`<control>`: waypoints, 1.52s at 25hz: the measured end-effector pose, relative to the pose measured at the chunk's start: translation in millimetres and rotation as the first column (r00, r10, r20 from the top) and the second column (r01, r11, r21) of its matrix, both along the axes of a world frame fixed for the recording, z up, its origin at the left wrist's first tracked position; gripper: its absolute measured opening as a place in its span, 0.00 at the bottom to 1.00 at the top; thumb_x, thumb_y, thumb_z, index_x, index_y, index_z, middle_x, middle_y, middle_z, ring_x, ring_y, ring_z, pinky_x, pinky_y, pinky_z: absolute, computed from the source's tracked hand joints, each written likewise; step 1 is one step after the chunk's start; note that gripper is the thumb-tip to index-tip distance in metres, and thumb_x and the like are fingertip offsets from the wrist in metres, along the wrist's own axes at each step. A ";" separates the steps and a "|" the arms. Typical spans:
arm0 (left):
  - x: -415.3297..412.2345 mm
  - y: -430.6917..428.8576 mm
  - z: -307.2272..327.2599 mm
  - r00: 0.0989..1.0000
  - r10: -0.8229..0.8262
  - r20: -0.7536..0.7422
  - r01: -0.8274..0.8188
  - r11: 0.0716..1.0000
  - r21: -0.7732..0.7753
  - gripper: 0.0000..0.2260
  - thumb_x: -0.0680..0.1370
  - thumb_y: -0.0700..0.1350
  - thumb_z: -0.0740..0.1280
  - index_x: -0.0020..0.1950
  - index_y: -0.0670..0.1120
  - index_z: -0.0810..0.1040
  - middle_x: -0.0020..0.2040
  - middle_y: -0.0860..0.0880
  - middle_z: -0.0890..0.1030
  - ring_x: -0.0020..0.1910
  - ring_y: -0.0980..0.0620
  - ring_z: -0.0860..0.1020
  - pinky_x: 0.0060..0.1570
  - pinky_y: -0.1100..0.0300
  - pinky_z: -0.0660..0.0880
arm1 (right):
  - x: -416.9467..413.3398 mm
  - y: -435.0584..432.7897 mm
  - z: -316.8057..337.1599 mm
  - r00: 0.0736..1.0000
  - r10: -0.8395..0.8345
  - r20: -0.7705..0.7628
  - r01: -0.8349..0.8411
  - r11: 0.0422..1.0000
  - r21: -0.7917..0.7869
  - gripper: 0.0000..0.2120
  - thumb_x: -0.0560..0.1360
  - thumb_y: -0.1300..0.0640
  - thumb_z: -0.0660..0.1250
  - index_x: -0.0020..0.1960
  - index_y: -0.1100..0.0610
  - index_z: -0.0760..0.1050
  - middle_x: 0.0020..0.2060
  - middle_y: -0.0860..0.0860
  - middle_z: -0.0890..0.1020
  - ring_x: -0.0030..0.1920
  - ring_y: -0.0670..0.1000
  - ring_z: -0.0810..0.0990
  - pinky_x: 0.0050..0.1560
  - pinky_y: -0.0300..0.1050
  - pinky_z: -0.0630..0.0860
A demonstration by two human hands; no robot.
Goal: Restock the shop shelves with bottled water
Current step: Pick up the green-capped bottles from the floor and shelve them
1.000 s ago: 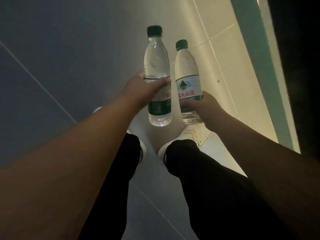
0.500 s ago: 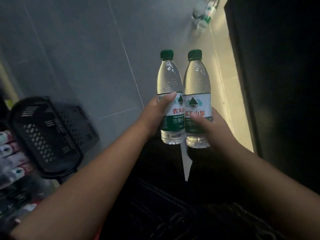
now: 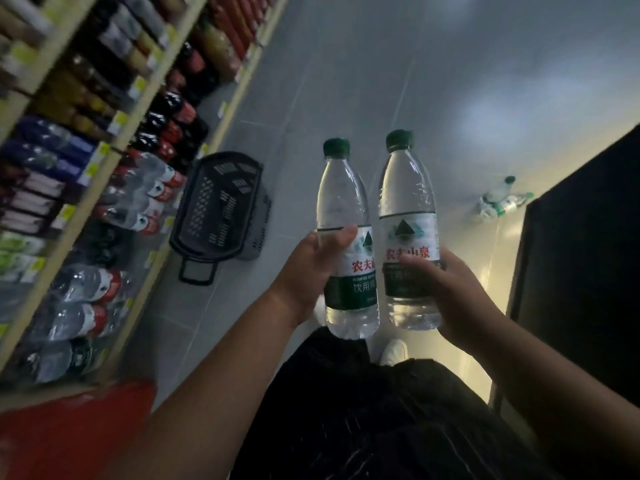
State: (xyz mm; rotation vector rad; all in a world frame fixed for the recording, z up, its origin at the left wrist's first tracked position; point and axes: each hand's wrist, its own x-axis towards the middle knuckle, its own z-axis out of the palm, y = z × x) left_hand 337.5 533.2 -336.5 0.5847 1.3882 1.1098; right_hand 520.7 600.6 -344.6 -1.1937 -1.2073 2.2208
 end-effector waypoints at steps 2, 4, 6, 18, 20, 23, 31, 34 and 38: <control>-7.4 -36.7 21.6 0.989 0.146 -0.001 -0.146 0.989 0.027 0.27 0.71 0.58 0.68 0.59 0.37 0.77 0.53 0.36 0.82 0.52 0.41 0.82 0.55 0.45 0.78 | -14.3 -18.2 24.1 0.993 0.105 -0.045 -0.103 0.993 0.058 0.19 0.66 0.55 0.68 0.55 0.62 0.74 0.44 0.58 0.85 0.45 0.57 0.85 0.41 0.45 0.82; -16.9 -74.3 41.3 0.951 0.308 0.002 -0.308 0.950 0.052 0.30 0.70 0.58 0.69 0.62 0.37 0.75 0.57 0.34 0.81 0.54 0.40 0.81 0.56 0.44 0.78 | -29.9 -38.1 44.8 0.970 0.234 -0.068 -0.227 0.969 0.097 0.20 0.66 0.57 0.69 0.55 0.65 0.74 0.44 0.59 0.85 0.46 0.58 0.85 0.41 0.42 0.81; -31.1 -115.1 59.6 0.886 0.464 0.010 -0.464 0.884 0.057 0.30 0.70 0.58 0.70 0.65 0.40 0.75 0.58 0.38 0.81 0.56 0.41 0.81 0.56 0.45 0.78 | -53.0 -61.2 65.9 0.924 0.372 -0.086 -0.361 0.924 0.126 0.23 0.64 0.56 0.73 0.54 0.65 0.74 0.44 0.59 0.85 0.46 0.58 0.85 0.43 0.43 0.81; -131.5 -419.8 137.9 0.376 0.927 0.001 -0.926 0.376 -0.018 0.15 0.77 0.57 0.64 0.53 0.49 0.81 0.44 0.45 0.86 0.42 0.47 0.85 0.46 0.50 0.80 | -243.9 -299.0 136.9 0.693 0.716 -0.086 -0.671 0.684 0.288 0.25 0.65 0.56 0.76 0.60 0.47 0.75 0.51 0.52 0.85 0.52 0.57 0.83 0.49 0.54 0.79; -152.8 -469.1 151.1 0.295 0.955 0.033 -0.955 0.295 -0.008 0.16 0.77 0.58 0.65 0.54 0.48 0.81 0.44 0.46 0.87 0.42 0.48 0.85 0.44 0.51 0.79 | -275.3 -346.3 143.6 0.641 0.765 -0.068 -0.704 0.620 0.345 0.24 0.65 0.54 0.76 0.59 0.44 0.76 0.52 0.50 0.84 0.53 0.55 0.83 0.54 0.57 0.78; -184.5 -528.3 175.6 0.225 0.973 0.044 -0.974 0.223 0.046 0.17 0.76 0.57 0.65 0.58 0.48 0.80 0.47 0.45 0.86 0.44 0.46 0.85 0.41 0.52 0.80 | -321.1 -411.1 164.1 0.596 0.796 -0.106 -0.718 0.588 0.373 0.26 0.60 0.55 0.79 0.56 0.45 0.77 0.49 0.50 0.85 0.50 0.53 0.84 0.52 0.54 0.80; -271.1 -574.3 240.3 0.173 0.981 -0.090 -0.933 0.192 0.304 0.19 0.67 0.56 0.69 0.54 0.49 0.80 0.46 0.45 0.86 0.45 0.46 0.85 0.45 0.51 0.81 | -448.3 -445.1 236.5 0.491 0.850 -0.193 -0.741 0.523 0.421 0.26 0.55 0.51 0.73 0.54 0.46 0.79 0.45 0.49 0.86 0.46 0.53 0.86 0.47 0.52 0.80; -313.9 -564.6 270.4 0.151 0.978 -0.146 -0.893 0.199 0.405 0.19 0.62 0.57 0.69 0.50 0.50 0.81 0.44 0.48 0.87 0.43 0.50 0.86 0.39 0.55 0.81 | -508.3 -433.5 270.8 0.397 0.892 -0.217 -0.704 0.448 0.551 0.21 0.60 0.54 0.71 0.53 0.46 0.78 0.44 0.46 0.86 0.44 0.47 0.85 0.44 0.47 0.82; -377.6 -544.8 314.5 0.050 0.975 -0.217 -0.831 0.161 0.533 0.18 0.64 0.55 0.70 0.52 0.54 0.80 0.46 0.52 0.87 0.46 0.53 0.85 0.40 0.58 0.80 | -589.4 -420.7 316.6 0.195 0.958 -0.212 -0.659 0.288 0.695 0.27 0.58 0.50 0.73 0.57 0.42 0.74 0.50 0.42 0.85 0.51 0.45 0.84 0.52 0.47 0.78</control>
